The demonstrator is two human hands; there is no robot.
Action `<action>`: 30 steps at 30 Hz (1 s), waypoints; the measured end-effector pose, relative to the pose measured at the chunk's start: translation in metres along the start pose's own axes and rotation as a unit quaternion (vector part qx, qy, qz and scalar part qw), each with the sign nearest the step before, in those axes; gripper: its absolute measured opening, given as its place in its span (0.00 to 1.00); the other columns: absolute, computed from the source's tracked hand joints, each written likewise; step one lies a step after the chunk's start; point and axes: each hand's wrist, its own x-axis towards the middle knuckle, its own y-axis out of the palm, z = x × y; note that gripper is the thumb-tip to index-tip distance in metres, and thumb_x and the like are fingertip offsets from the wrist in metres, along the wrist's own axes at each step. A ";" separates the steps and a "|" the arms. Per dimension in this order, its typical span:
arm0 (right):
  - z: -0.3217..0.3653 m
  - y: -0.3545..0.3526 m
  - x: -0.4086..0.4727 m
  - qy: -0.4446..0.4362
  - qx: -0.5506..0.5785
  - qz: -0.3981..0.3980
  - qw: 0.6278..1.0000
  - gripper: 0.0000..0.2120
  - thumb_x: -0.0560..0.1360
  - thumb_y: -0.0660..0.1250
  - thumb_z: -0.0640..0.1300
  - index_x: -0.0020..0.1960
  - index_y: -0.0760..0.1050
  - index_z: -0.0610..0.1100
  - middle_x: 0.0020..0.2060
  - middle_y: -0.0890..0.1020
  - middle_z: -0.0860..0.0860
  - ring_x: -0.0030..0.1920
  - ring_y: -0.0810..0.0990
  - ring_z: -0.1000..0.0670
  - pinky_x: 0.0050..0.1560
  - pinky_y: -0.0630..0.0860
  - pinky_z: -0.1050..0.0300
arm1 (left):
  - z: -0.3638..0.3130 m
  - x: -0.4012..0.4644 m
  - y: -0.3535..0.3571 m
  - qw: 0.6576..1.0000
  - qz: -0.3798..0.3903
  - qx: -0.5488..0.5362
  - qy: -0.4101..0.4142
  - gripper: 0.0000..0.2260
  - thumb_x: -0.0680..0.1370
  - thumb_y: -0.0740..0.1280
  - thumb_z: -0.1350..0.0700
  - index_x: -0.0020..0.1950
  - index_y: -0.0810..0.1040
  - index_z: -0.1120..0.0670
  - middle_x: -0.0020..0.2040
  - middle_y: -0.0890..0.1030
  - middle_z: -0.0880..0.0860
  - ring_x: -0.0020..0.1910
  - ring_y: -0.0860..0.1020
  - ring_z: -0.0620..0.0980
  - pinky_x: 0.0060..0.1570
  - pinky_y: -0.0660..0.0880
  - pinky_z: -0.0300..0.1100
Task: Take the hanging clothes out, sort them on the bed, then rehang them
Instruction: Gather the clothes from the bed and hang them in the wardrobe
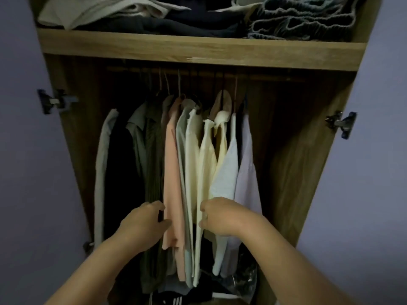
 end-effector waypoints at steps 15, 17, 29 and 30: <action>0.271 0.047 -0.055 -0.250 -0.021 0.014 0.968 0.16 0.80 0.58 0.48 0.66 0.69 0.44 0.63 0.72 0.47 0.60 0.73 0.46 0.60 0.73 0.53 | 0.186 -0.206 -0.111 0.982 -0.097 0.066 -0.147 0.21 0.78 0.60 0.45 0.70 0.65 0.50 0.67 0.72 0.51 0.65 0.71 0.50 0.60 0.67 0.40; 0.315 0.061 -0.065 -0.276 -0.033 0.024 0.960 0.18 0.80 0.58 0.49 0.68 0.67 0.45 0.64 0.71 0.48 0.62 0.71 0.45 0.62 0.71 0.53 | 0.214 -0.245 -0.127 0.976 -0.118 0.066 -0.170 0.20 0.78 0.60 0.46 0.69 0.67 0.50 0.67 0.73 0.50 0.65 0.71 0.49 0.59 0.67 0.40; 0.553 0.146 -0.132 -0.493 -0.099 0.067 0.862 0.21 0.79 0.59 0.49 0.70 0.65 0.46 0.68 0.69 0.46 0.68 0.67 0.47 0.63 0.66 0.54 | 0.375 -0.451 -0.175 0.902 -0.153 0.038 -0.402 0.18 0.79 0.60 0.46 0.67 0.68 0.50 0.65 0.73 0.50 0.63 0.72 0.50 0.58 0.68 0.39; 0.571 0.153 -0.134 -0.508 -0.099 0.071 0.852 0.21 0.79 0.59 0.49 0.71 0.64 0.47 0.69 0.69 0.47 0.68 0.67 0.47 0.64 0.66 0.55 | 0.387 -0.466 -0.176 0.891 -0.157 0.030 -0.426 0.18 0.79 0.60 0.46 0.67 0.69 0.50 0.65 0.73 0.50 0.63 0.72 0.50 0.58 0.68 0.39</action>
